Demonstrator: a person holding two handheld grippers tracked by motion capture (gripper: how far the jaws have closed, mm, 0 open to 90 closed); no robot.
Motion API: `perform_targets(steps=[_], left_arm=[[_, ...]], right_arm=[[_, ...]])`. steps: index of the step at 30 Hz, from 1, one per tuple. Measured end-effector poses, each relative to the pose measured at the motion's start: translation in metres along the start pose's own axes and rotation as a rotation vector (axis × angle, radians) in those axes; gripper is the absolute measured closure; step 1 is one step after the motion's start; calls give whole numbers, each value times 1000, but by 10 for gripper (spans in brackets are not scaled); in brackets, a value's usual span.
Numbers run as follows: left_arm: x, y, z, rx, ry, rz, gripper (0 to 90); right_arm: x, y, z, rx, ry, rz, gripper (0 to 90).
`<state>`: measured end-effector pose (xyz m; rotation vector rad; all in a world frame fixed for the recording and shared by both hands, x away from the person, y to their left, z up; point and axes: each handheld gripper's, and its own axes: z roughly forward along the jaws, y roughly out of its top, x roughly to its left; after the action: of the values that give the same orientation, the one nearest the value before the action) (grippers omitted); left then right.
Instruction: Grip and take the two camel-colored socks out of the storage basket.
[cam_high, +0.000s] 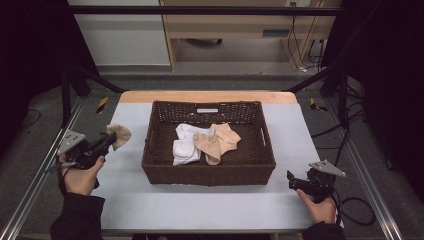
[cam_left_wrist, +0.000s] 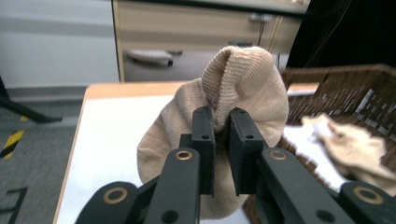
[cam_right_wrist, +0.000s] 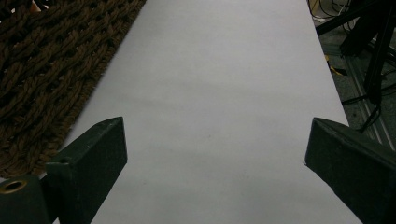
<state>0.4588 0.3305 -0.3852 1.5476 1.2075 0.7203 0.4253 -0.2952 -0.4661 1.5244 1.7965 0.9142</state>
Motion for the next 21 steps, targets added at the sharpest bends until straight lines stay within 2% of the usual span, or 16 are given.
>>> perform_targets(steps=[6, 10, 21], left_arm=[[4, -20, 16, 119, 29, 12, 812], [4, -29, 23, 189, 59, 49, 811], [10, -47, 37, 318, 67, 58, 780]], right_arm=[[0, 0, 0, -1, 1, 1, 59], [0, 0, -1, 1, 1, 0, 59], [-1, 0, 0, 5, -1, -3, 59]])
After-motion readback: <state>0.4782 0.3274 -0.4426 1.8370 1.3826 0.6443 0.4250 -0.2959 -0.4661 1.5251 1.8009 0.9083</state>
